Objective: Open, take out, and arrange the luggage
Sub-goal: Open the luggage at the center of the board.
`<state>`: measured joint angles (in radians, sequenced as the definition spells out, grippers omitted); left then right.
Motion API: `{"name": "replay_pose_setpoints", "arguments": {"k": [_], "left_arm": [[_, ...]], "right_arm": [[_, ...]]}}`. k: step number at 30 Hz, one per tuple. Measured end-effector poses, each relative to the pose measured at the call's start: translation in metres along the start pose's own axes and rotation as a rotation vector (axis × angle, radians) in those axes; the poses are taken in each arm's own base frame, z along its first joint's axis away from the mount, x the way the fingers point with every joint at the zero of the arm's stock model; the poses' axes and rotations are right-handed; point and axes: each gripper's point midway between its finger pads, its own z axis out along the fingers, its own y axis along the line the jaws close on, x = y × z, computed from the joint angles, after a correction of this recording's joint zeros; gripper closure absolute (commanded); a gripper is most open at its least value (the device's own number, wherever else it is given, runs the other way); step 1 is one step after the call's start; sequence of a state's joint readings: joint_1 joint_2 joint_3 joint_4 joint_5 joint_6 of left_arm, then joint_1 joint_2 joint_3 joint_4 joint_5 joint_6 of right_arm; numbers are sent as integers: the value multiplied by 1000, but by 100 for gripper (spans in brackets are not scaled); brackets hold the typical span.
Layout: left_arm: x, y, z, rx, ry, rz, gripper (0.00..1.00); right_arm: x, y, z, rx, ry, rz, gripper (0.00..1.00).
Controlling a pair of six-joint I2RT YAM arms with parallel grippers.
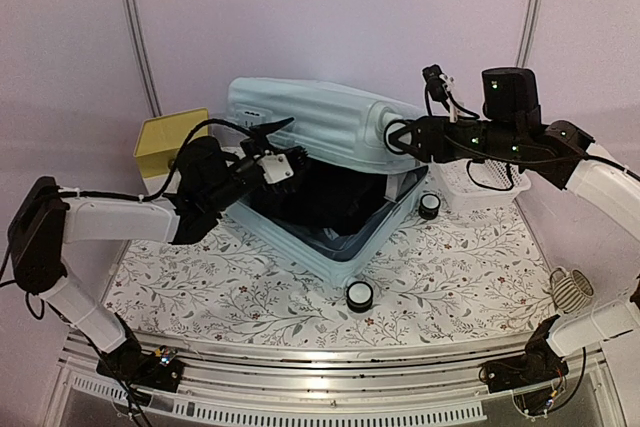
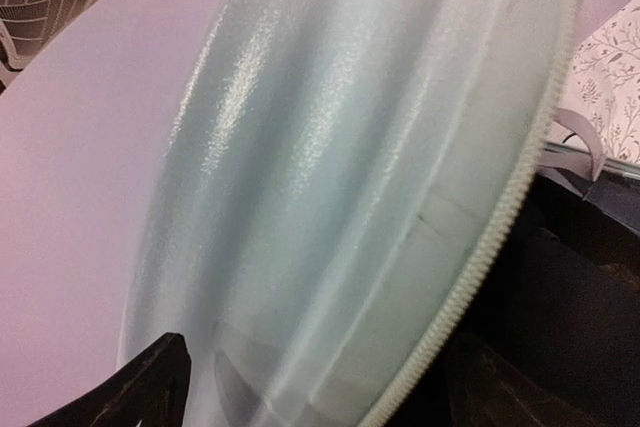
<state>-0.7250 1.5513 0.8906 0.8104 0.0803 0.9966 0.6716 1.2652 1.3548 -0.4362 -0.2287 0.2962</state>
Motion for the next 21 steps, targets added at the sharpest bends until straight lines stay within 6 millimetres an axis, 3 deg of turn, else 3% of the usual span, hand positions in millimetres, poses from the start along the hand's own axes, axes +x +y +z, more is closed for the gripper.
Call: {"name": "replay_pose_setpoints", "arguments": {"k": [6, 10, 13, 16, 21], "left_arm": [[8, 21, 22, -48, -7, 31, 17], [6, 30, 30, -62, -31, 46, 22], [4, 37, 34, -67, -47, 47, 24], [0, 37, 36, -58, -66, 45, 25], [0, 31, 36, -27, -69, 37, 26]], "right_arm": [[-1, 0, 0, -5, -3, 6, 71], [-9, -5, -1, 2, -29, 13, 62], [-14, -6, -4, 9, -57, 18, 50], [-13, -11, -9, 32, -80, 23, 31], [-15, -25, -36, 113, -136, 17, 11]]}}
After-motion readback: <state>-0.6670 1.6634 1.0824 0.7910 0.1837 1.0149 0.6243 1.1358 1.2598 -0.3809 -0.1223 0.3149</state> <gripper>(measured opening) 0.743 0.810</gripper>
